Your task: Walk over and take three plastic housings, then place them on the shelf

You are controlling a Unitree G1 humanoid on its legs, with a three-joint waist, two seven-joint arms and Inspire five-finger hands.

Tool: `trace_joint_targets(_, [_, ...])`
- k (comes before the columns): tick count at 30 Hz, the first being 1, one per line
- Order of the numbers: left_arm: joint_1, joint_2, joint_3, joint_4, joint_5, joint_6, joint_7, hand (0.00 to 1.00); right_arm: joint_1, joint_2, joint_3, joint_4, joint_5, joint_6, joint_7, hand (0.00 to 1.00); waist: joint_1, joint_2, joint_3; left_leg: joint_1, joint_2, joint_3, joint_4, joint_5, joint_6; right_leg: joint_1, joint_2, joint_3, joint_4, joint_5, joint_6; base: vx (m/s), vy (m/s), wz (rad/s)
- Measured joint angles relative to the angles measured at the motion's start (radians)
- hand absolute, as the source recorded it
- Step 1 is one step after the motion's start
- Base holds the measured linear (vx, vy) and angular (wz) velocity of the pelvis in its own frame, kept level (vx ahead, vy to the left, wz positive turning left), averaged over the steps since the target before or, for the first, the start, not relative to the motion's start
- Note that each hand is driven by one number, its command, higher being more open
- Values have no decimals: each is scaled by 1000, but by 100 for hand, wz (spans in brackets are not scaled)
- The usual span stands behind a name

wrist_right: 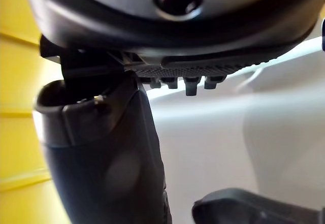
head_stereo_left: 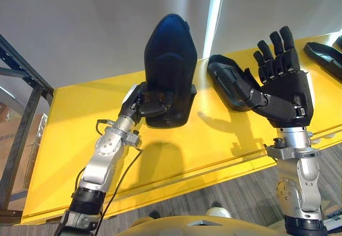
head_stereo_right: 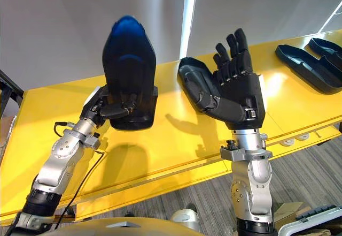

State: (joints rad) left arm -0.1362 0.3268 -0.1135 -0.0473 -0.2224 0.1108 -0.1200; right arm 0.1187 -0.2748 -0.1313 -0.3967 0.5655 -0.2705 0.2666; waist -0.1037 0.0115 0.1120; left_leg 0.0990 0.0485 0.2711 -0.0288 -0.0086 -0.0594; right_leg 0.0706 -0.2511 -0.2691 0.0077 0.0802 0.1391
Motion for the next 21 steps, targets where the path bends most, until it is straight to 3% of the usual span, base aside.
trace_joint_targets(7, [-146, 28, 2, 153, -8, 80, 24, 0, -18, 0, 27, 53, 10, 26, 34, 100, -9, -13, -22, 18, -2, 18, -55, 22, -4, 0, 6, 4, -22, 12, 1, -49, -2, -4])
trace_joint_targets(12, [-259, 35, 5, 298, -33, 135, 7, 0, -46, -6, 33, 90, 33, 49, 57, 100, -17, -1, -31, 26, 4, 37, -59, 34, -11, -1, 14, 12, -28, 12, 1, -36, -11, -8])
trace_joint_targets(21, [-300, 35, 11, 401, -91, 197, -27, 0, -72, -6, 66, 91, 39, 61, 72, 100, -35, -1, -39, 32, 19, 52, -60, 47, -12, -6, 30, 29, -29, 12, 1, -15, -6, -6])
